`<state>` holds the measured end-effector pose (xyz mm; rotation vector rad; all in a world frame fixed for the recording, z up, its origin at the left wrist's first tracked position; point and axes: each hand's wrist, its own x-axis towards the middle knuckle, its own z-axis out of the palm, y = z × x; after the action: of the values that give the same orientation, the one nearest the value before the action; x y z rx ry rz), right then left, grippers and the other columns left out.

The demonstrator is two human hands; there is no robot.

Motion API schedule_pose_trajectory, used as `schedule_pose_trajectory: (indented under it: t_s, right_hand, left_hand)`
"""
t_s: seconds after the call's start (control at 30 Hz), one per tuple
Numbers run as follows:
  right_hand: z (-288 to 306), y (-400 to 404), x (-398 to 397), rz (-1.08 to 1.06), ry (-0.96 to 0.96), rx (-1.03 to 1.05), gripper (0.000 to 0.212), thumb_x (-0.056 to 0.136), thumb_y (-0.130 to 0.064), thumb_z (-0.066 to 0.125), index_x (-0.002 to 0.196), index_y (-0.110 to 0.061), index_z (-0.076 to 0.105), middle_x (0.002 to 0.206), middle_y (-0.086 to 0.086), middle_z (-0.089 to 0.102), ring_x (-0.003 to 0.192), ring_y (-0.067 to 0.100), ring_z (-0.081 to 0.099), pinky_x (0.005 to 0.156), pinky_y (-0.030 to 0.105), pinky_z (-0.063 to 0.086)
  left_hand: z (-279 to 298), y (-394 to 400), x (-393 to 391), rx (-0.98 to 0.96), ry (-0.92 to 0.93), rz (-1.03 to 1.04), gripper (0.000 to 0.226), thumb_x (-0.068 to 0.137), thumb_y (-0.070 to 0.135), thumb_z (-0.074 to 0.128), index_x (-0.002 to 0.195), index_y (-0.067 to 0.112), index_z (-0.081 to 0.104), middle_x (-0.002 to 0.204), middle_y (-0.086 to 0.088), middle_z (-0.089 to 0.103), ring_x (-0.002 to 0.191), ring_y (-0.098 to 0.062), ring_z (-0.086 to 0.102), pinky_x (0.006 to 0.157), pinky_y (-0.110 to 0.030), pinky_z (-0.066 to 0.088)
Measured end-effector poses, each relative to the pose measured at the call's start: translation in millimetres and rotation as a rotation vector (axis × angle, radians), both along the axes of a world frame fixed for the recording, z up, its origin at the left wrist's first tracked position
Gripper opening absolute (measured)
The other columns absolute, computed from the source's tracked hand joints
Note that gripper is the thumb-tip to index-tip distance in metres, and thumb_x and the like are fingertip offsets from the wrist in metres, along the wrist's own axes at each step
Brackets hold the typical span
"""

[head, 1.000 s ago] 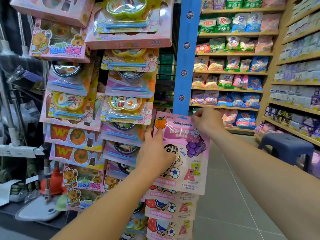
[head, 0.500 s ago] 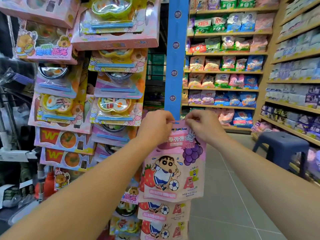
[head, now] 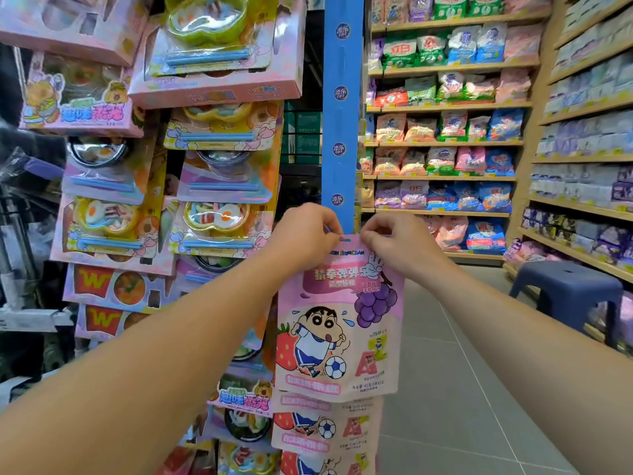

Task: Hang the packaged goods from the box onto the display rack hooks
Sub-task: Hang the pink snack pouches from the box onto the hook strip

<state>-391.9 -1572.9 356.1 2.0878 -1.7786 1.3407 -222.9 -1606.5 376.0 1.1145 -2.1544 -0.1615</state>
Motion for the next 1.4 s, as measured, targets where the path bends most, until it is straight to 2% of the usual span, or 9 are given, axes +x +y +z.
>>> schedule_pose_trajectory:
  t_s: [0.07,0.17,0.23,0.37,0.5,0.73,0.87,1.0,1.4]
  right_hand:
    - [7.6,-1.1,0.6,-0.007,0.047,0.008,0.011,0.090,-0.016,0.062,0.084,-0.018,0.071,0.077,-0.010,0.063,0.077,0.009,0.057,0.068,0.021,0.038]
    - [19.0,-3.9,3.4,0.004,0.118,-0.004,0.009,0.091,-0.014,0.062,0.086,-0.018,0.069,0.068,-0.018,0.054,0.065,-0.002,0.049,0.054,0.008,0.032]
    - [20.7,-8.3,5.4,-0.006,0.143,-0.013,0.009,0.091,-0.015,0.063,0.089,-0.017,0.071,0.069,-0.020,0.053,0.066,-0.001,0.050,0.058,0.017,0.034]
    - [10.8,-15.4,7.7,-0.042,0.137,-0.019,0.008,0.090,-0.015,0.064,0.090,-0.016,0.072,0.081,-0.007,0.066,0.085,0.018,0.062,0.077,0.034,0.049]
    - [3.4,-16.1,5.7,-0.063,0.149,-0.021,0.011,0.090,-0.016,0.063,0.092,-0.016,0.074,0.089,-0.001,0.071,0.089,0.021,0.063,0.079,0.036,0.050]
    - [-1.2,-17.3,2.3,-0.081,0.131,-0.015,0.011,0.091,-0.018,0.063,0.093,-0.017,0.074,0.092,-0.001,0.072,0.089,0.018,0.062,0.079,0.034,0.049]
    - [5.6,-16.0,1.5,-0.070,0.101,-0.062,0.010,0.091,-0.014,0.061,0.087,-0.016,0.071,0.081,-0.004,0.065,0.082,0.016,0.057,0.069,0.027,0.035]
    - [16.2,-18.8,1.9,-0.086,0.082,-0.104,0.011,0.091,-0.013,0.061,0.088,-0.013,0.071,0.084,-0.002,0.066,0.085,0.017,0.057,0.071,0.026,0.035]
    - [26.4,-35.5,12.6,-0.220,0.055,-0.088,0.016,0.091,-0.022,0.060,0.094,-0.015,0.074,0.097,0.005,0.073,0.094,0.026,0.063,0.073,0.032,0.044]
  left_hand:
    - [5.9,-3.4,-0.1,-0.133,-0.102,0.069,0.010,0.091,0.021,0.061,0.085,0.026,0.066,0.089,0.001,0.066,0.089,-0.024,0.062,0.076,-0.038,0.055]
    - [10.6,-8.8,5.0,-0.203,-0.083,0.094,0.025,0.091,0.020,0.061,0.115,0.024,0.067,0.101,-0.006,0.069,0.095,-0.027,0.061,0.084,-0.044,0.054]
    - [9.5,-11.3,8.8,-0.212,-0.071,0.088,0.042,0.093,0.020,0.060,0.134,0.027,0.057,0.105,-0.007,0.069,0.096,-0.027,0.062,0.085,-0.044,0.054]
    - [-0.3,-13.8,10.0,-0.201,-0.218,0.095,0.048,0.096,0.020,0.056,0.142,0.028,0.048,0.116,-0.006,0.068,0.105,-0.028,0.061,0.089,-0.044,0.054]
    - [-3.8,-18.6,8.9,-0.178,-0.284,0.086,0.060,0.094,0.014,0.054,0.147,0.035,0.037,0.111,-0.006,0.068,0.102,-0.030,0.060,0.081,-0.045,0.056]
    - [-11.4,-27.3,5.5,-0.105,-0.129,0.059,0.060,0.088,0.011,0.061,0.141,0.035,0.046,0.098,-0.003,0.070,0.097,-0.024,0.063,0.080,-0.043,0.057]
    - [5.2,-27.6,6.0,-0.076,-0.092,-0.001,0.035,0.085,0.008,0.064,0.114,0.029,0.060,0.086,-0.001,0.069,0.084,-0.020,0.063,0.075,-0.038,0.055]
    - [22.9,-29.2,2.3,-0.089,-0.156,0.007,0.022,0.086,0.010,0.063,0.089,0.031,0.060,0.102,-0.003,0.066,0.093,-0.023,0.061,0.076,-0.035,0.054]
    - [37.9,-42.9,-4.4,0.066,-0.149,0.071,0.022,0.093,0.015,0.060,0.106,0.028,0.072,0.098,0.003,0.061,0.091,-0.018,0.060,0.072,-0.026,0.050]
